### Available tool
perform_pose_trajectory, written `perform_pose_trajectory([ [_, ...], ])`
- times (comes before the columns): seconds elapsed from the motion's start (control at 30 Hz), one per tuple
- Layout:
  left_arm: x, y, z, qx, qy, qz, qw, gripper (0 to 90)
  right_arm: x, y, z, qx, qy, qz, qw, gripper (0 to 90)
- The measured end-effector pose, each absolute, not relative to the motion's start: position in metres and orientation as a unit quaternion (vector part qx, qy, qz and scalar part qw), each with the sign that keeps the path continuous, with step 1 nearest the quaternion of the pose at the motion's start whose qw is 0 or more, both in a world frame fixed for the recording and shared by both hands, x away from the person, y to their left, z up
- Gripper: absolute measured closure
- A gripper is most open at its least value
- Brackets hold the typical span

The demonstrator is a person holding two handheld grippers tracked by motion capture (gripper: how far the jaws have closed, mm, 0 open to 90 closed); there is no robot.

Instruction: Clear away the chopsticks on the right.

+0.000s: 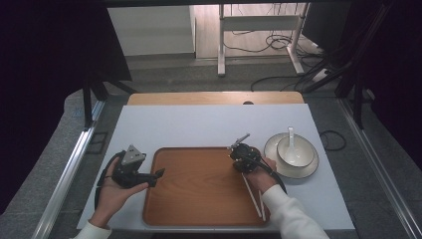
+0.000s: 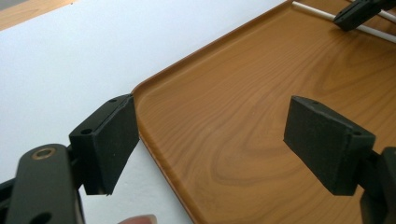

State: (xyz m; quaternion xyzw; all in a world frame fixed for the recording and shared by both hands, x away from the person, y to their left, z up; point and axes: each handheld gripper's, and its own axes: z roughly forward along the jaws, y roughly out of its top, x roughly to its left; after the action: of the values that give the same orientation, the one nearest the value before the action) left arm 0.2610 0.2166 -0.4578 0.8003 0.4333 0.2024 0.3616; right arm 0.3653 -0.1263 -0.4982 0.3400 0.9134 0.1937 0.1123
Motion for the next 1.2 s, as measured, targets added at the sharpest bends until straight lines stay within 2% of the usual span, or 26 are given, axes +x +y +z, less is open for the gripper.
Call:
perform_pose_trajectory([
  [0.53,0.261,0.218,-0.456,0.798,0.434,0.205,0.364,17.8,0.358,-0.16,-0.497,0.368,0.903,0.187,0.12,89.8],
  [1.2,0.26,0.218,-0.455,0.798,0.433,0.207,0.364,17.9,0.354,-0.171,-0.488,0.368,0.899,0.202,0.122,89.8],
])
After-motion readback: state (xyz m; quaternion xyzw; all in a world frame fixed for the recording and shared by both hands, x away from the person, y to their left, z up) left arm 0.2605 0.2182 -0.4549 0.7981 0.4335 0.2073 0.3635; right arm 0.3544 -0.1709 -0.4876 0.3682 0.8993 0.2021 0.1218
